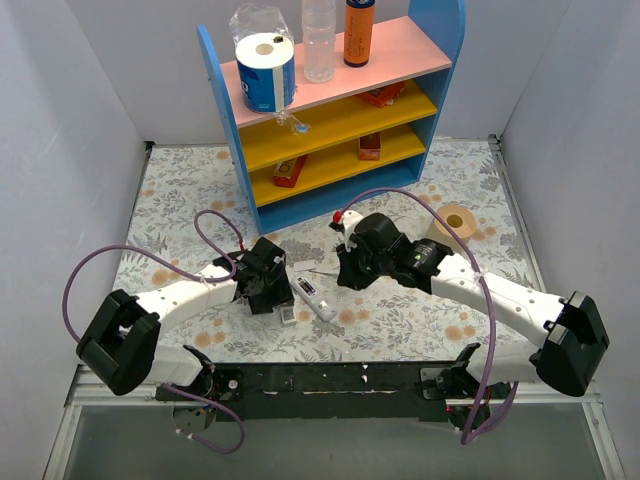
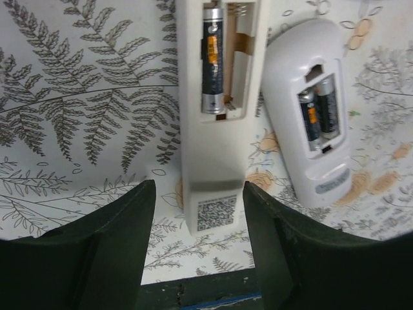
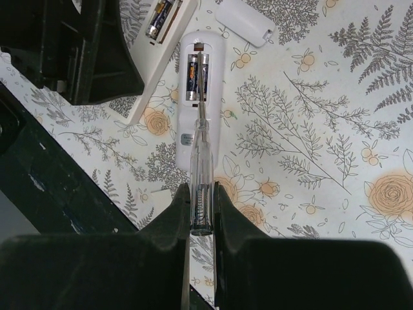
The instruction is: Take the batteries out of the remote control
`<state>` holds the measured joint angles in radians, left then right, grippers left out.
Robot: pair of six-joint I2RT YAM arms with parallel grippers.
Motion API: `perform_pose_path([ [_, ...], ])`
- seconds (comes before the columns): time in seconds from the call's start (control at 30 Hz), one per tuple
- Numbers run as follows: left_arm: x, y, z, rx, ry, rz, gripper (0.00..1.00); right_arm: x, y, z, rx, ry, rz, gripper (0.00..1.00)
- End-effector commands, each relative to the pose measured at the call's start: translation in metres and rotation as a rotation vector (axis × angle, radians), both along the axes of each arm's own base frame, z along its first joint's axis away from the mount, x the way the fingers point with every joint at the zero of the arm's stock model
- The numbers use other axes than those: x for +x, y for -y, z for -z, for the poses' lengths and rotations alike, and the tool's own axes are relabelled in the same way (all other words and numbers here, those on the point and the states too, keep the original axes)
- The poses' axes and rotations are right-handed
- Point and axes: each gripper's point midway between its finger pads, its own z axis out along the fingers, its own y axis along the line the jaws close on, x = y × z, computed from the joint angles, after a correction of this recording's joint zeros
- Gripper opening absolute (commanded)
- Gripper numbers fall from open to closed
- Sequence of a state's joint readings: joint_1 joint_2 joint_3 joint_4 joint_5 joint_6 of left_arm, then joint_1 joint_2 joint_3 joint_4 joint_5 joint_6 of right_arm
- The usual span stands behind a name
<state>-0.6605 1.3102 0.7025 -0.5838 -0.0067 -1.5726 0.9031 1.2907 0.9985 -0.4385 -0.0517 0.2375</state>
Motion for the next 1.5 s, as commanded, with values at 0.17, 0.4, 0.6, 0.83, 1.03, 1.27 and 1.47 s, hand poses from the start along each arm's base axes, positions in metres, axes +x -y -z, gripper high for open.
perform_pose_path([
  [0.17, 0.003, -0.013, 0.012, 0.118, 0.011, -0.047, 0.51, 0.0, -0.009, -0.013, 0.082, 0.034, -0.027, 0.01],
  [0.4, -0.002, -0.018, 0.021, 0.175, -0.002, -0.03, 0.48, 0.001, -0.015, -0.017, 0.103, 0.031, -0.036, 0.01],
  [0.6, 0.004, -0.016, 0.013, 0.174, 0.028, -0.031, 0.42, -0.001, -0.014, -0.013, 0.101, 0.026, -0.041, 0.01],
  [0.83, 0.001, -0.006, 0.019, 0.123, 0.015, -0.019, 0.36, -0.002, -0.012, -0.012, 0.102, 0.03, -0.038, 0.01],
  [1.03, 0.0, 0.0, 0.02, 0.111, 0.006, -0.018, 0.35, -0.002, -0.01, -0.012, 0.104, 0.038, -0.035, 0.01],
  [1.27, -0.001, -0.004, 0.019, 0.176, -0.011, -0.032, 0.44, -0.005, -0.01, -0.011, 0.113, 0.033, -0.041, 0.01],
  [1.47, -0.004, -0.003, 0.022, 0.202, -0.022, -0.03, 0.47, -0.005, -0.006, -0.012, 0.115, 0.045, -0.03, 0.01],
])
